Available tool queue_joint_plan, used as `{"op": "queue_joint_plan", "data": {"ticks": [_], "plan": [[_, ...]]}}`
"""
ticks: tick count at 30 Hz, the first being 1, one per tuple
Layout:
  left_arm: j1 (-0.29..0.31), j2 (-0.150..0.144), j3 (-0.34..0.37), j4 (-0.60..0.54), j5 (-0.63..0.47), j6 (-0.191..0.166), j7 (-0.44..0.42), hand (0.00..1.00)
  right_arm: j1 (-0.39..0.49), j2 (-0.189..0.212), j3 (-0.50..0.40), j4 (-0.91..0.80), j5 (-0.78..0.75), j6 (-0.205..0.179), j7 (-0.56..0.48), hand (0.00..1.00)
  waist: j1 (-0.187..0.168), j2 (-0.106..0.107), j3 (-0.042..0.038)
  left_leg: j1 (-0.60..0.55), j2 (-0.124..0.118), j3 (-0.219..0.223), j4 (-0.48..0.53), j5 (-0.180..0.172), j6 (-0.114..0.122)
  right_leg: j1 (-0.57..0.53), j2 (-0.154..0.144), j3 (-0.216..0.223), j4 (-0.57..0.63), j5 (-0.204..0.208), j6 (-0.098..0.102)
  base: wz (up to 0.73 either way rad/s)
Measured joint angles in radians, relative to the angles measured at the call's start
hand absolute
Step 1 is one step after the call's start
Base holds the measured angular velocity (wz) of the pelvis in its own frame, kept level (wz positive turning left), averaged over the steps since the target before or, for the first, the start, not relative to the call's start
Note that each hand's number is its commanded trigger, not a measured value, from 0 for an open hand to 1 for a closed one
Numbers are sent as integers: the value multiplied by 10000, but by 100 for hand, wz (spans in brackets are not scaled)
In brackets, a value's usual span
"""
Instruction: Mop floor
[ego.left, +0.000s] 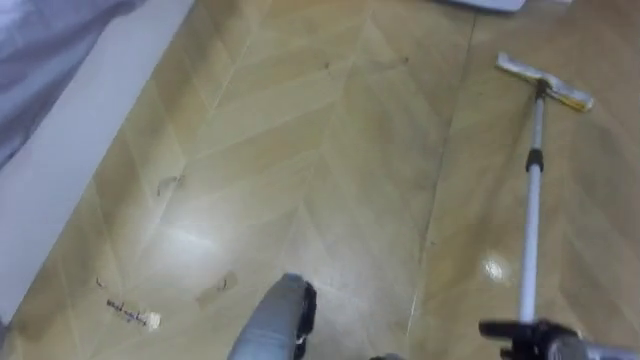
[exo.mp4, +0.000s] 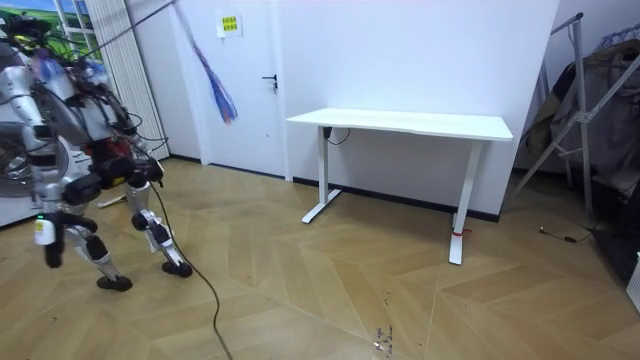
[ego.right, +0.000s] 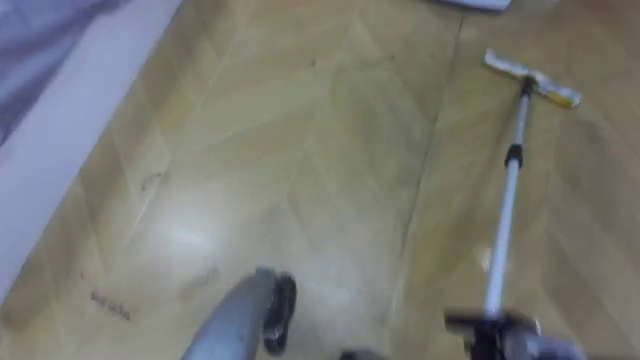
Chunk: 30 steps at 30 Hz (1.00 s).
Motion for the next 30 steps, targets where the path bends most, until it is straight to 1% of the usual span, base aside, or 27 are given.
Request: {"op": "queue_joint_plan", "data": {"ticks": [1,2,3,4,5,6,7,8,9,10,11,12,13,15,16,17,18,19,20,21,22,23,25,27,28,29,30], "plan": [[-177,-84,14,11,-3,-108,-3,0,362,-7,98,177,-172,0,27,100,-191,119,-16,223,-355,96,-57,-167,237,-85,-284,181,606,295,403,39],[-272,-122,18,-2,10,-159,-2,0,597,-1,141,253,-274,1,22,100,-255,199,-27,334,-497,129,-50,-258,348,-199,-391,331,1035,579,507,44],[-357,-175,32,-13,37,-323,17,0,1005,85,172,451,-495,98,-45,100,-279,285,-44,595,-682,181,-40,-501,499,-493,-479,660,1958,1332,668,21],[-373,-235,40,-25,95,-415,14,0,1356,173,181,519,-555,263,-169,100,-365,526,-156,771,-725,143,14,-772,572,-849,-334,932,2613,1888,642,7],[-377,-254,51,-46,106,-436,18,0,1476,229,181,521,-553,306,-251,100,-401,618,-142,857,-722,131,15,-875,601,-1077,-245,1012,2783,1901,612,-6],[-416,-295,44,-55,204,-449,21,0,1587,341,188,520,-561,374,-394,100,-570,832,-80,957,-713,32,11,-1022,606,-1665,-51,1095,2825,1881,576,8],[-466,-313,35,-38,230,-444,29,0,1663,545,258,517,-594,409,-553,100,-784,929,-49,1004,-720,-28,-54,-1092,625,-2376,79,1090,2529,1853,520,11],[-506,-332,32,-10,254,-428,34,0,1693,669,267,515,-661,413,-631,100,-841,976,-35,1037,-717,-72,-79,-1131,600,-2691,136,1086,2252,1852,516,15],[-530,-393,34,-13,331,-400,90,0,1733,923,261,515,-756,412,-782,100,-965,1009,2,1093,-716,-240,-124,-1192,523,-3146,238,1079,1220,1878,472,12],[-531,-432,19,-15,347,-394,216,0,1751,1187,239,503,-756,412,-887,100,-1064,981,-1,1205,-724,-282,-222,-1240,442,-3406,217,1088,-190,2086,361,11],[-531,-439,18,-9,348,-391,254,0,1751,1291,225,493,-753,412,-932,100,-1060,909,55,1290,-723,-287,-239,-1303,390,-3447,230,1085,-639,2446,285,10],[-529,-574,20,99,374,-288,349,0,1804,1426,193,476,-761,437,-975,100,-1050,805,86,1442,-689,-422,-199,-1462,235,-3288,231,945,-892,3042,117,0],[-532,-761,26,214,368,-174,434,0,1789,1452,58,454,-780,543,-1002,100,-1013,854,56,1545,-580,-619,-186,-1572,75,-3049,304,645,-1075,3080,-99,5],[-620,-866,25,344,359,-78,431,0,1476,1448,-55,460,-819,753,-1050,100,-999,865,52,1709,-446,-818,-165,-1688,-62,-2771,378,379,-1182,3011,-275,12],[-717,-852,57,403,351,-58,449,0,1244,1417,-139,475,-864,867,-1070,100,-974,752,110,1842,-346,-807,-158,-1739,-133,-2629,418,293,-1179,2948,-377,14],[-727,-847,86,405,350,-53,481,0,987,1375,-199,477,-865,900,-1071,100,-955,675,108,1900,-326,-815,-176,-1758,-164,-2586,428,258,-1173,2922,-418,8],[-754,-848,133,411,346,-55,521,0,622,1258,-339,494,-854,883,-1082,100,-934,546,131,2016,-280,-845,-207,-1788,-214,-2464,449,187,-1191,2871,-494,5],[-800,-849,131,423,355,-67,541,0,216,1096,-333,474,-834,771,-1097,100,-859,483,142,2129,-169,-853,-227,-1811,-257,-2315,512,110,-1293,2883,-550,0],[-825,-845,130,424,348,-71,566,0,15,1019,-334,466,-814,715,-1093,100,-784,444,135,2172,-114,-839,-252,-1818,-273,-2266,551,89,-1354,2905,-590,-3],[-871,-811,143,421,336,-135,681,0,-478,862,-351,447,-758,573,-1020,100,-631,358,120,2215,12,-791,-341,-1811,-304,-2207,613,35,-1483,2979,-678,-5],[-887,-770,254,437,350,-167,726,0,-987,723,-442,462,-743,516,-881,100,-498,254,135,2321,41,-779,-497,-1741,-400,-2108,650,14,-1631,3070,-730,0],[-891,-748,306,459,350,-169,747,0,-1200,638,-526,464,-700,496,-772,100,-457,209,122,2378,45,-790,-588,-1686,-422,-2049,656,-3,-1712,3109,-747,8],[-900,-649,369,522,376,-156,948,0,-1860,369,-825,477,-326,334,-425,100,-379,91,151,2761,55,-897,-1158,-1392,-519,-1624,654,-142,-2263,3336,-813,18],[-963,-542,448,719,392,-112,947,0,-2136,267,-1130,494,-39,330,-154,100,-370,72,158,3038,90,-1093,-1572,-1183,-604,-1223,692,-346,-2811,3547,-868,24],[-958,-460,493,820,395,-52,935,0,-2117,265,-1210,508,-38,333,22,100,-362,95,143,3245,202,-1138,-1813,-1105,-678,-895,785,-488,-3222,3694,-922,20],[-929,-435,547,827,396,-17,927,0,-2074,265,-1206,553,-59,343,113,100,-352,96,150,3389,232,-1160,-1953,-1057,-705,-724,832,-506,-3415,3762,-928,5],[-835,-428,664,826,394,18,916,0,-1889,260,-1160,675,-141,378,247,100,-251,102,151,3730,360,-1170,-2224,-975,-734,-367,927,-505,-3763,3885,-955,0]]}}
